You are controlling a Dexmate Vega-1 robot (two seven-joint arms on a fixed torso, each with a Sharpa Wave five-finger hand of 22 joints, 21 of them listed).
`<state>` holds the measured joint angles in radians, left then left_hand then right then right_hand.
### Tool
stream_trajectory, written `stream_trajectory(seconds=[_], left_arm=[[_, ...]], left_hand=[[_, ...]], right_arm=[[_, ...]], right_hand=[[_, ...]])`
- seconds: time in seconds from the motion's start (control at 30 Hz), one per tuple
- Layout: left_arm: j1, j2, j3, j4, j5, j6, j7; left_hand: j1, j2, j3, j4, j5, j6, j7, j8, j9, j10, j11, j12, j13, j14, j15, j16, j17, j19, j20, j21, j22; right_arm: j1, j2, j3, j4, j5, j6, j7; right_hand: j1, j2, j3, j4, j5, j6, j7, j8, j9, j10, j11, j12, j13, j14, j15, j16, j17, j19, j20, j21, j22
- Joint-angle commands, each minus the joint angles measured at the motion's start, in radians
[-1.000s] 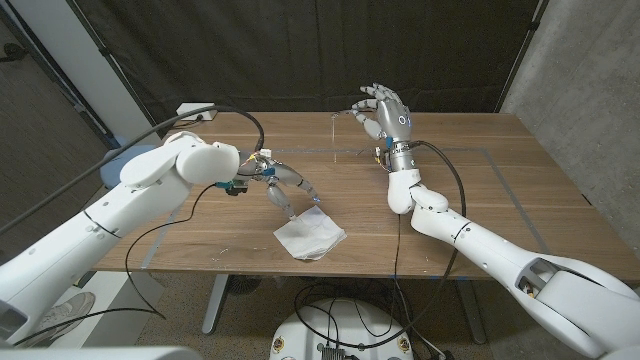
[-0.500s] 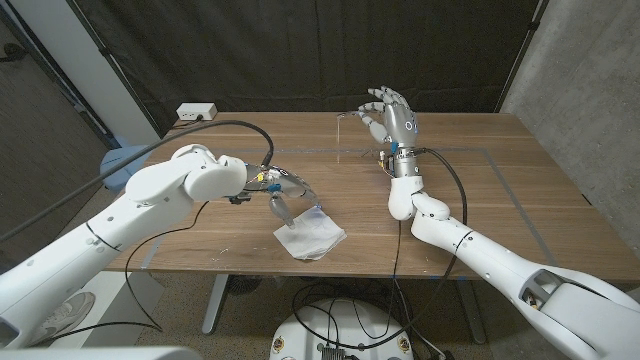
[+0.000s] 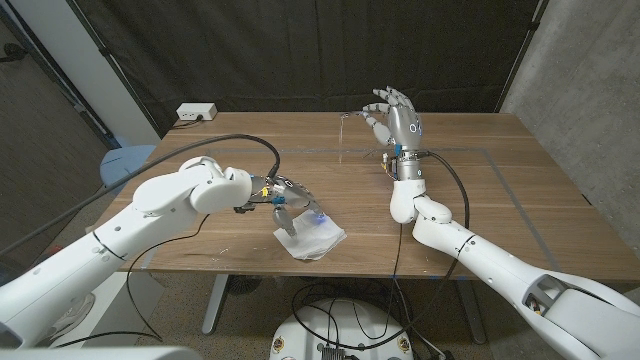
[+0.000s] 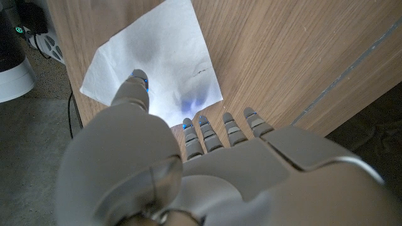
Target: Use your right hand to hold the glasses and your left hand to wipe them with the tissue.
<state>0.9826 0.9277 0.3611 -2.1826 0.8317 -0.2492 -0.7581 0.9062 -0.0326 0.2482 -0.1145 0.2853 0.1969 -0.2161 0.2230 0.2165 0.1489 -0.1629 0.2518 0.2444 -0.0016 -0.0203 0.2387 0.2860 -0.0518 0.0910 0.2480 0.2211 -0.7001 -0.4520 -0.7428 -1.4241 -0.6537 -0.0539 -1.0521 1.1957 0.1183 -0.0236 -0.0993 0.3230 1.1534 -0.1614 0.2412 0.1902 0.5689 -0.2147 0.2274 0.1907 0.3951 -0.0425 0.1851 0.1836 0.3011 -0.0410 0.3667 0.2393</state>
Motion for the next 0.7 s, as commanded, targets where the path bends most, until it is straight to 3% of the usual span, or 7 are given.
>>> stream_trajectory(seconds=[0.03, 0.4, 0.7], left_arm=[[0.091, 0.017, -0.010, -0.031, 0.206, -0.028, 0.155], [0.150, 0.020, -0.022, -0.015, 0.370, -0.041, 0.297], [0.175, 0.016, -0.034, 0.021, 0.419, -0.054, 0.399]], left_hand=[[-0.002, -0.009, -0.007, 0.001, 0.008, 0.015, -0.003, 0.012, 0.007, 0.023, -0.006, 0.013, 0.003, 0.014, -0.011, 0.011, 0.007, 0.008, -0.002, 0.006, 0.004], [0.006, -0.010, -0.014, 0.000, 0.010, 0.051, -0.003, 0.029, 0.009, 0.054, -0.011, 0.025, 0.008, 0.042, -0.036, 0.022, 0.011, 0.030, -0.012, 0.016, 0.002], [0.018, -0.008, -0.022, -0.001, 0.010, 0.100, -0.002, 0.048, 0.009, 0.116, -0.012, 0.050, 0.014, 0.093, -0.066, 0.039, 0.016, 0.065, -0.023, 0.033, 0.002]], right_arm=[[-0.008, -0.003, -0.002, -0.009, -0.012, -0.009, -0.012], [-0.010, -0.003, -0.004, -0.009, -0.018, -0.017, -0.016], [-0.004, -0.001, -0.007, 0.000, -0.023, -0.021, -0.016]], right_hand=[[-0.002, 0.007, -0.007, 0.000, 0.004, 0.049, -0.043, 0.007, 0.023, 0.004, 0.002, 0.002, 0.002, 0.002, -0.189, 0.002, 0.002, -0.006, -0.122, 0.011, 0.001], [-0.002, 0.008, -0.014, 0.002, 0.004, 0.052, -0.044, 0.006, 0.024, 0.009, 0.002, 0.002, 0.002, 0.004, -0.189, 0.002, 0.002, -0.007, -0.124, 0.013, 0.000], [-0.001, 0.008, -0.020, 0.003, 0.004, 0.057, -0.044, 0.009, 0.030, 0.013, 0.002, 0.002, 0.002, 0.006, -0.189, 0.003, 0.002, -0.009, -0.125, 0.014, 0.000]])
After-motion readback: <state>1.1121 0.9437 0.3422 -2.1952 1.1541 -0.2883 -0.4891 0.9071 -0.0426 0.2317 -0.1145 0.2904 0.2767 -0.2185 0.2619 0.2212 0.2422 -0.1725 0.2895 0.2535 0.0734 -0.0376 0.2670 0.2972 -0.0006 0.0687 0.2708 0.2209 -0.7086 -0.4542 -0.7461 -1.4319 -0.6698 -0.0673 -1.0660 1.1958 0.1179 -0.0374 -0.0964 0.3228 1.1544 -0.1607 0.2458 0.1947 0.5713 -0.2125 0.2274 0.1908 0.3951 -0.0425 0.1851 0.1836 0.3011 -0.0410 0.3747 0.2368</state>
